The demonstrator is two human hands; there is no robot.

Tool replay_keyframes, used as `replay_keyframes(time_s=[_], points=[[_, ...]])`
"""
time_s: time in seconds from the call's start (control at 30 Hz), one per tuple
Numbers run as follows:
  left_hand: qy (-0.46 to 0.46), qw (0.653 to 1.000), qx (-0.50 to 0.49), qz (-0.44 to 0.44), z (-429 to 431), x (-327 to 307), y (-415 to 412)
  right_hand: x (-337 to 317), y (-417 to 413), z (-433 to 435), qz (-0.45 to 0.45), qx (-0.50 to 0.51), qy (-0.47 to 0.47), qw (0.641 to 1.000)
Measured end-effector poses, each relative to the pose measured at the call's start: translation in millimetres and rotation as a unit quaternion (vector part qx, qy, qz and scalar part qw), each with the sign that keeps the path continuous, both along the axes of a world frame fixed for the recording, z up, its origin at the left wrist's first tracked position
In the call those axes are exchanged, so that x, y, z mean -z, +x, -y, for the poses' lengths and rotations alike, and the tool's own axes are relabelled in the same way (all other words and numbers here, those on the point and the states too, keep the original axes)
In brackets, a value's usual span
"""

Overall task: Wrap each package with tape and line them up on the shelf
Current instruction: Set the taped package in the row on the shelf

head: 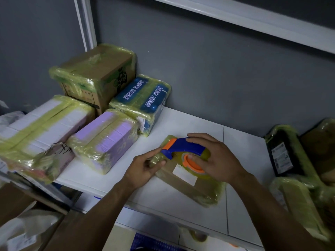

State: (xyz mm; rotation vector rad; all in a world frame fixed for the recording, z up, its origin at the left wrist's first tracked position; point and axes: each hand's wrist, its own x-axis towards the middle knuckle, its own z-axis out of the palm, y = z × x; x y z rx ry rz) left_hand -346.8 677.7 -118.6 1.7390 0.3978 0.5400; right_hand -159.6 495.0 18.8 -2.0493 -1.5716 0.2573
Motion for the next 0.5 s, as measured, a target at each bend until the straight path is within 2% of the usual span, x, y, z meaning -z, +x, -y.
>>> replay_keyframes(time_s=[0.1, 0.3, 0.5], points=[[0.02, 1.0, -0.012, -0.005, -1, 3, 0, -6, 4, 2, -0.022, 0.009, -0.017, 1.0], [0.041, 0.999, -0.008, -0.026, -5, 5, 1, -14, 3, 10, -0.007, 0.002, -0.064, 0.998], [0.043, 0.999, -0.006, -0.02, -7, 9, 2, -23, 0, 22, -0.007, 0.004, -0.06, 0.998]])
